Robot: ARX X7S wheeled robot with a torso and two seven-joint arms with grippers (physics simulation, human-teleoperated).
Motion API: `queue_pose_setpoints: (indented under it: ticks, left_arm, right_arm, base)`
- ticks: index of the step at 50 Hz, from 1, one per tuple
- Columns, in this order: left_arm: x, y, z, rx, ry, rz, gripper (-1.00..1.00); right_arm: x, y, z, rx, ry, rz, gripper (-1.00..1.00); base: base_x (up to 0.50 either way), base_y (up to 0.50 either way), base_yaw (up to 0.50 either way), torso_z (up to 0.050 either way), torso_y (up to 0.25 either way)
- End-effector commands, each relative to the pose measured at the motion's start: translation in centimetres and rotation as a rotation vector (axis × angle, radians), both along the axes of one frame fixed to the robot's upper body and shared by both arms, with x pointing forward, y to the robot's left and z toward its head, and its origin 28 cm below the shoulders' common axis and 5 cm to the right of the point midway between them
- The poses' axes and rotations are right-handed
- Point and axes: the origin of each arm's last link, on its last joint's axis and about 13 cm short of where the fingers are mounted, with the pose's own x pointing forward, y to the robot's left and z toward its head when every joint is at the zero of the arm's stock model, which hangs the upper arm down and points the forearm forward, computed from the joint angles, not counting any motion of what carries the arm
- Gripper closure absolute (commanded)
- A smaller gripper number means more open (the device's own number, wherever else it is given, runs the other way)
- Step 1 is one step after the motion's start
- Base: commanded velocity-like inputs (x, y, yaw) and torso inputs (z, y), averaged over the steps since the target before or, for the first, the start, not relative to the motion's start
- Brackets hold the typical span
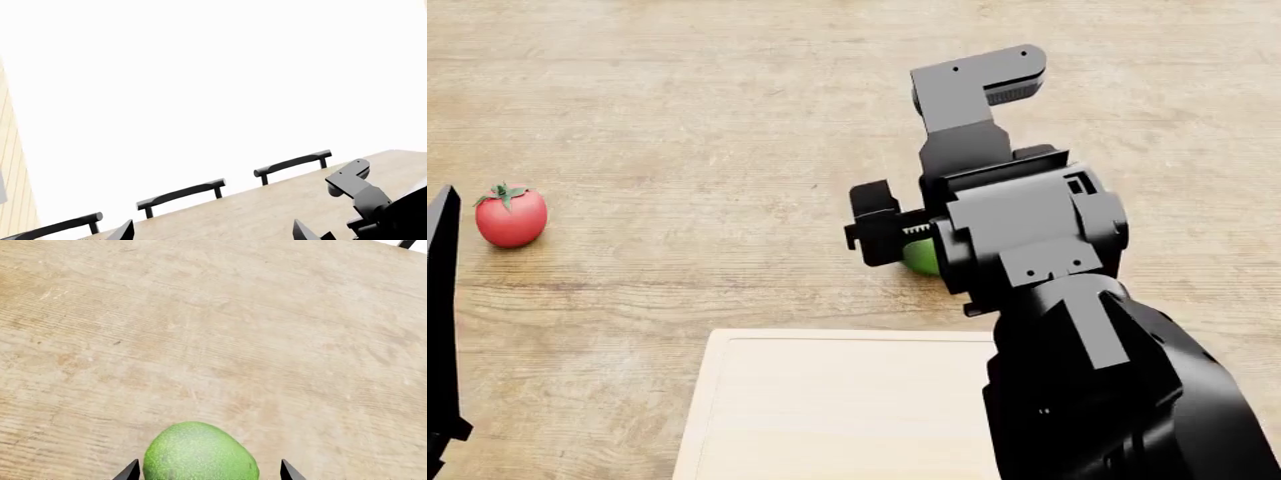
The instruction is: Place the avocado, onion, tomato and bell pepper on the cutting board.
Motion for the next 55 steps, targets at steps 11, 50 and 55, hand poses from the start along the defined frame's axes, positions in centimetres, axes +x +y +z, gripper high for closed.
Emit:
queue_pose_setpoints:
  ticks: [11,50,55]
  left_arm:
    - [-0.7,-0.1,0.4,-0.040,-0.027,-0.005,-1.00]
    - [-1.0,-0.1,-0.1,-0.042,-0.022,-0.004,-1.00]
    - [-1.0,-0.1,-0.1,-0.044,-0.022,-0.001,-1.00]
  right_arm:
    - [-0.1,1.5,-0.2,0.034,0.015,0.059,-1.00]
    - [0.0,1.6,0.3,0.040,-0.003,0.054,1.00]
    - [0.3,1.4,2.7,0.072,-0.084,0.057,1.00]
  base:
    - [0.00,0.00,0.00,0.000,-0.106]
    - [0.00,0.00,0.00,0.000,-0.018]
    - [0.00,0.00,0.00,0.000,0.000]
